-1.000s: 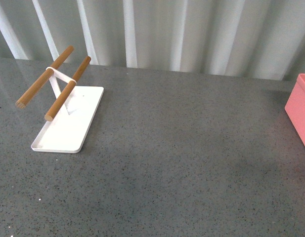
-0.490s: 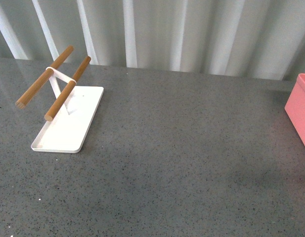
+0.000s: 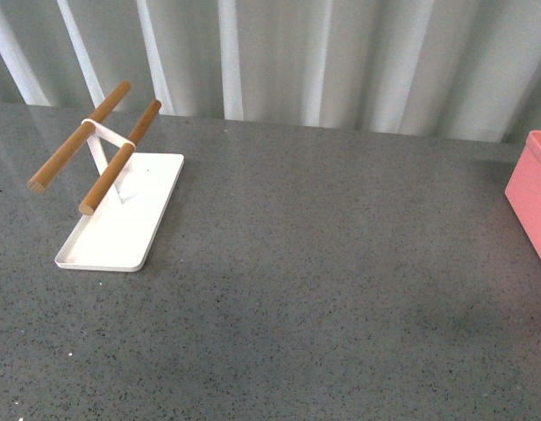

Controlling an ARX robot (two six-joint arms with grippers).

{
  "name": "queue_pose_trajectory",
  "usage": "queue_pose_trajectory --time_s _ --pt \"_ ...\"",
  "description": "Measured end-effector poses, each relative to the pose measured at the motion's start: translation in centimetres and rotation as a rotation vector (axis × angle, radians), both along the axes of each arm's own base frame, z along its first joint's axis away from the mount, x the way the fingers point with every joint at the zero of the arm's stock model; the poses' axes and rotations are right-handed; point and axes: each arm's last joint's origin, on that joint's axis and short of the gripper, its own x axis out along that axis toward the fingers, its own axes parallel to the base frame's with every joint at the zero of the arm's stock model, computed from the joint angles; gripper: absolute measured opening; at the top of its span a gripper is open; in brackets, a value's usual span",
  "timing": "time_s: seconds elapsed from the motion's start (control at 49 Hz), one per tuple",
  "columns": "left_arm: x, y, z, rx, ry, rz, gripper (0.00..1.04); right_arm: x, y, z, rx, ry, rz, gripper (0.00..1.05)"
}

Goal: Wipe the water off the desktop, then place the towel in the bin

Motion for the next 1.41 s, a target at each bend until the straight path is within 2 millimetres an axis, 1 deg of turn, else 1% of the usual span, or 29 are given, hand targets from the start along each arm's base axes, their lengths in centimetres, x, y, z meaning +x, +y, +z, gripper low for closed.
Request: queue_pose_trajectory --time_s 0.102,0.163,0.224,0.592,0.612,0.633,0.694,0.714,0.735,0.959,1.041,1.184,1.224,1.306,1.408 --pt "0.0 0.0 0.0 0.0 0.0 0.0 0.98 -0.2 0.0 0.0 0.0 0.0 0.0 0.03" --pt "0.0 0.0 0.0 0.0 0.0 0.0 0.98 -0.9 0.0 -0.5 0.001 0.037 0.0 0.03" --pt "0.0 0.0 0.0 0.0 0.0 0.0 0.98 -1.3 0.0 -0.3 0.001 0.004 -0.001 0.03" --pt "0.0 0.0 0.0 0.0 -0.001 0.0 0.98 -1.3 0.0 -0.3 0.001 0.006 -0.001 0.03" --pt "0.0 0.0 0.0 0.0 -0.001 0.0 0.98 -1.3 0.0 -0.3 0.0 0.006 -0.001 0.05" --pt "0.0 0.0 0.0 0.0 -0.001 0.0 0.98 -1.3 0.0 -0.3 0.001 0.006 -0.001 0.06" --pt "0.0 0.0 0.0 0.0 -0.001 0.0 0.98 -1.3 0.0 -0.3 0.001 0.006 -0.001 0.16" --pt "0.0 0.0 0.0 0.0 -0.001 0.0 0.98 -1.3 0.0 -0.3 0.001 0.006 -0.001 0.18" --pt "0.0 0.0 0.0 0.0 -0.001 0.0 0.98 -1.3 0.0 -0.3 0.001 0.006 -0.001 0.24" --pt "0.0 0.0 0.0 0.0 -0.001 0.0 0.98 -1.3 0.0 -0.3 0.001 0.006 -0.001 0.63" --pt "0.0 0.0 0.0 0.0 -0.001 0.0 0.98 -1.3 0.0 -0.3 0.001 0.006 -0.001 0.73" --pt "0.0 0.0 0.0 0.0 -0.001 0.0 0.98 -1.3 0.0 -0.3 0.001 0.006 -0.001 0.96" --pt "0.0 0.0 0.0 0.0 -0.001 0.0 0.98 -1.3 0.0 -0.3 0.002 0.006 0.0 1.0" --pt "0.0 0.0 0.0 0.0 -0.001 0.0 0.98 -1.3 0.0 -0.3 0.002 0.006 -0.001 0.97" --pt "0.0 0.0 0.0 0.0 -0.001 0.0 0.98 -1.3 0.0 -0.3 0.002 0.006 -0.001 0.98"
